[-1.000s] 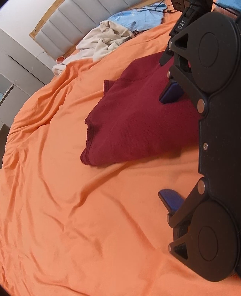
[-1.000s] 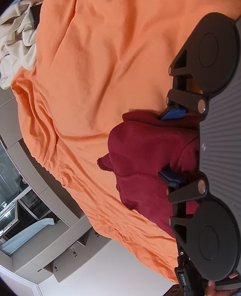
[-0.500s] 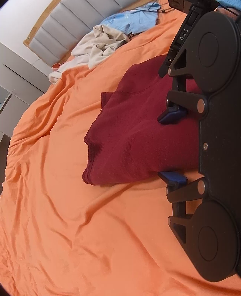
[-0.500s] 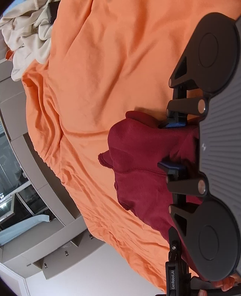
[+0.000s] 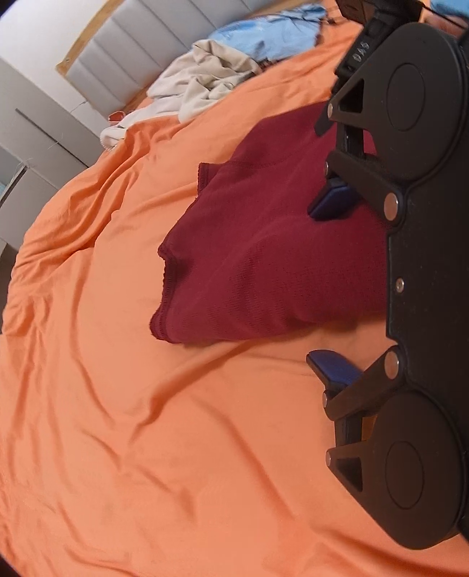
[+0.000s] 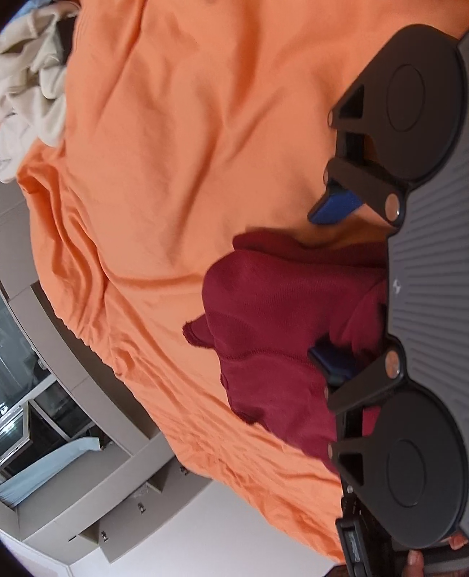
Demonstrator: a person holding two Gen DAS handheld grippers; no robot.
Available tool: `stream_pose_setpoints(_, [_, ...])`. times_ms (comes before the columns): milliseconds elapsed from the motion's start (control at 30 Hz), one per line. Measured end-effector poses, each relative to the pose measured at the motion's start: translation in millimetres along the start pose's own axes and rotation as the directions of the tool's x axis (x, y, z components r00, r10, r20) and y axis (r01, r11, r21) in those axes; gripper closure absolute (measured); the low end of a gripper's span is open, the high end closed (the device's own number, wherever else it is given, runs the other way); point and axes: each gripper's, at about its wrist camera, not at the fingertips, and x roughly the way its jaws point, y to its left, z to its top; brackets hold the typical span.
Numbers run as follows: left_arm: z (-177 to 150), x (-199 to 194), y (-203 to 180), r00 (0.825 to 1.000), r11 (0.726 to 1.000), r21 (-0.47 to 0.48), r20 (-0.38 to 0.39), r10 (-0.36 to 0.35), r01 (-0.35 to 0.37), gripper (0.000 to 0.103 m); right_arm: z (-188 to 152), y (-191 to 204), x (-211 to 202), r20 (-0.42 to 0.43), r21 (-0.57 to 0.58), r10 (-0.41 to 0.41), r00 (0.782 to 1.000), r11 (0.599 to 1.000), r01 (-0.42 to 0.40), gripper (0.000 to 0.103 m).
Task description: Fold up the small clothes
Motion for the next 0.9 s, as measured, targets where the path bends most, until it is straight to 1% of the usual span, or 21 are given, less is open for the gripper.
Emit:
stream_pose_setpoints(33, [0,1,1,1.0,1.0,-0.009,-0.004,-0.01,0.01,0.028,0,-2,2,-0.01,0.014,0.028,1.0,1.0,-0.028,0.044])
stream_pose_setpoints(67, [0,1,1,1.0,1.0,-0.013,-0.007,-0.021,0.021,0.031,0,-4,4,-0.02,0.032,0.045,0.999,0.998,-0.045,0.046])
stream_pose_setpoints(100, [0,1,0,0.999,0.999,-0.014,-0.01,-0.032,0.032,0.037,0,-5,5,-0.021,0.043,0.048,0.999,0.998,-0.047,0.047])
stream_pose_setpoints(133, [0,2,-1,0.999,0.999,-0.01,-0.013,-0.038,0.038,0.038,0,-6,5,-0.02,0.043,0.049,0.999,0.998,-0.048,0.048])
stream_pose_setpoints(233, [-1,3,-4,0.999,0.999,0.012,-0.014,-0.03,0.03,0.038,-1,-2,5,-0.011,0.026,0.041,0.999,0.999,-0.041,0.052])
stream_pose_setpoints(333, [0,3,-4,0.999,0.999,0.003,-0.016,-0.037,0.037,0.04,-4,7,2,0.01,-0.022,0.019,1.0,1.0,-0.019,0.056])
stream_pose_setpoints(433, [1,1,-7,1.0,0.999,0.014,-0.012,-0.029,0.029,0.043,-6,14,1,0.026,-0.064,0.0,1.0,0.998,0.001,0.057])
stream_pose_setpoints(633, [1,-1,-12,1.0,0.999,0.037,-0.003,-0.012,0.012,0.044,-10,18,-1,0.043,-0.086,-0.009,0.999,0.996,0.013,0.06])
stream_pose_setpoints(767, [1,-2,-14,1.0,0.999,0.049,0.002,-0.004,0.004,0.045,-15,27,-4,0.071,-0.152,-0.037,0.997,0.987,0.048,0.062])
stream_pose_setpoints(900, [2,-3,-15,1.0,0.999,0.048,0.002,-0.005,0.005,0.046,-22,40,-6,0.105,-0.234,-0.071,0.992,0.968,0.094,0.065])
